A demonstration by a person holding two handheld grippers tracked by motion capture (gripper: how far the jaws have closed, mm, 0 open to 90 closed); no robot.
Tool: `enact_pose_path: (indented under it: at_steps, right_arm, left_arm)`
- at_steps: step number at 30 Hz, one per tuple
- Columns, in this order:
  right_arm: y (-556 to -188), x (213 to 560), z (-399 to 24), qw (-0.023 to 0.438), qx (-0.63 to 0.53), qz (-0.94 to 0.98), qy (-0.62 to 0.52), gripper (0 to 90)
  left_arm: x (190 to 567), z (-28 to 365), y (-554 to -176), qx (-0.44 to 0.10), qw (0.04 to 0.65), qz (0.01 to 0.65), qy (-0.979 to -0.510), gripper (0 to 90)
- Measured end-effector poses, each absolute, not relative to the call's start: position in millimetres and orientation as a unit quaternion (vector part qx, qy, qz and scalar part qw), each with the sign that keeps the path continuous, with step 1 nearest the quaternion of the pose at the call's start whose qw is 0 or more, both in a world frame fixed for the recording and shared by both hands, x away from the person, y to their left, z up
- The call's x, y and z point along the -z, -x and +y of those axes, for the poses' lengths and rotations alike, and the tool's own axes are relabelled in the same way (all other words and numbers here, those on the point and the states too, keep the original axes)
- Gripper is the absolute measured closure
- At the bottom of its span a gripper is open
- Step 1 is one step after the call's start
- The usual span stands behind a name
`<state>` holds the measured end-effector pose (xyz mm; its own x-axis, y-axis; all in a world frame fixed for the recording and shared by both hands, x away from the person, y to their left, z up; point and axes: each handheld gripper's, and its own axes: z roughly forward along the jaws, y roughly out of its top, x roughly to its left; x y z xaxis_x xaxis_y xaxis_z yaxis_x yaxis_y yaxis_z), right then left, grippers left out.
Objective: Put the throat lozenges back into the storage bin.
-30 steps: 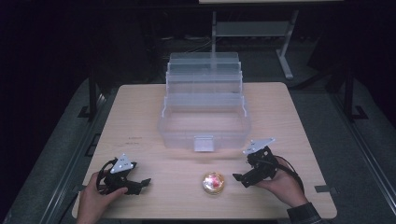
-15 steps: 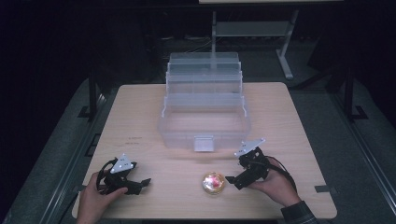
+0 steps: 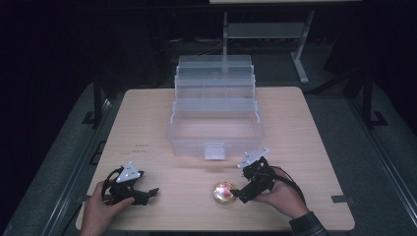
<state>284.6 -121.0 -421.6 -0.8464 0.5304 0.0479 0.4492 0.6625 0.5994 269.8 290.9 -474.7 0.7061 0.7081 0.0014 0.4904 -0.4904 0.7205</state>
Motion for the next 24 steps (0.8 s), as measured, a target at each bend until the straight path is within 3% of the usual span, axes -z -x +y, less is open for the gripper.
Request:
enact_pose_path:
  at_steps: [24]
  right_arm:
    - [-282.3, 430.2, -93.0, 0.053, -0.297, 0.923, -0.238, 1.7]
  left_arm:
    - [474.7, 291.0, -269.6, -0.151, 0.361, 0.353, -0.85, 11.1]
